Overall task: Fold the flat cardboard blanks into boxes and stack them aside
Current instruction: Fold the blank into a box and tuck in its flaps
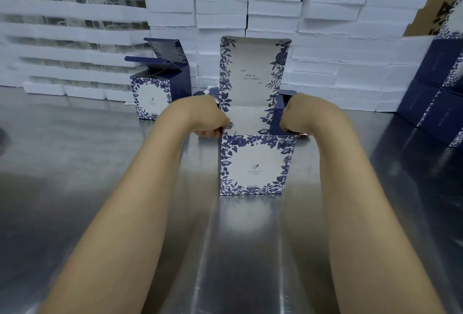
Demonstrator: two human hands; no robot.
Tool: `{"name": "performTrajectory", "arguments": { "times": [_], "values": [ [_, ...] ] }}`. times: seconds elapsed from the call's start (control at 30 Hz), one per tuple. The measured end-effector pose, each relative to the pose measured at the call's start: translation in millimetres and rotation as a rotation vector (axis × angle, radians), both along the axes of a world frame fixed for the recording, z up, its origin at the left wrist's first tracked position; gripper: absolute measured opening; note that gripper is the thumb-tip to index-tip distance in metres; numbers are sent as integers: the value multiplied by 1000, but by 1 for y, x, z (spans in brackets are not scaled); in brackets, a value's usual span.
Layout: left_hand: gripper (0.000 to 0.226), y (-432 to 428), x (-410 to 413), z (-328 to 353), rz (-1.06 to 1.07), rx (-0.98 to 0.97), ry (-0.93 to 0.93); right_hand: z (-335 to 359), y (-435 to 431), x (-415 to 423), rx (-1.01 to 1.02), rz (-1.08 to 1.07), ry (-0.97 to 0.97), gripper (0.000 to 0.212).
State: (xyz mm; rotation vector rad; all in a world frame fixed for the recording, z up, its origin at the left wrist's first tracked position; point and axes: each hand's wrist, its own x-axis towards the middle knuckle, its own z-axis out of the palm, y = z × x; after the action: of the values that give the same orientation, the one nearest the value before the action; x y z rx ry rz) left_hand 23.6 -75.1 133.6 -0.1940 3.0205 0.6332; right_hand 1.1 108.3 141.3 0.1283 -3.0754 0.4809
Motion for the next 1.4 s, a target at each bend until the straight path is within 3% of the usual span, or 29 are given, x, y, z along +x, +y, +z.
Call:
{"name": "performTrajectory", "arguments": {
  "times": [0.1,0.2,0.27,0.37,0.47,0.6,0.7,0.77,0.87,0.97,1.0,1.07,1.2,1.33,1.4],
  "values": [
    [32,2,-3,-3,12,-99,91,-4,0,-2,-88,-22,20,24],
    [56,-3,-1,-1,13,-96,172,-3,8,-2,-349,-19,-44,12],
    [61,-9,3,4,5,-103,117,-1,14,-1,-453,-21,-90,17],
    [54,-8,6,7,-19,-119,-3,2,18,-2,-359,-11,-125,32],
    [47,-5,6,6,-12,-56,-3,4,19,2,-217,9,-157,41],
    [45,-6,2,2,-19,24,17,-3,8,-1,-36,22,-7,39],
    [46,-5,-1,-1,-47,8,32,-6,7,-5,-48,24,3,40],
    [52,-10,0,-1,-77,-4,4,-4,17,-5,-131,57,-72,48],
    [55,-26,0,0,-71,127,28,-3,34,-6,-544,39,-125,52],
    [27,-30,-11,-5,31,235,318,-7,38,-13,-816,17,121,29],
    [27,-27,-14,-8,40,273,405,-9,35,-17,-869,39,200,27],
    [47,-19,-17,-15,-35,441,472,-15,29,-23,-993,105,232,39],
    [65,-13,-20,-25,-166,570,552,-31,13,-28,-1097,256,151,55],
    [56,-20,-14,-15,-149,512,622,-36,7,-30,-1218,231,211,39],
    [43,-25,-9,-10,-112,492,607,-38,14,-31,-1162,219,221,37]
  ]
}}
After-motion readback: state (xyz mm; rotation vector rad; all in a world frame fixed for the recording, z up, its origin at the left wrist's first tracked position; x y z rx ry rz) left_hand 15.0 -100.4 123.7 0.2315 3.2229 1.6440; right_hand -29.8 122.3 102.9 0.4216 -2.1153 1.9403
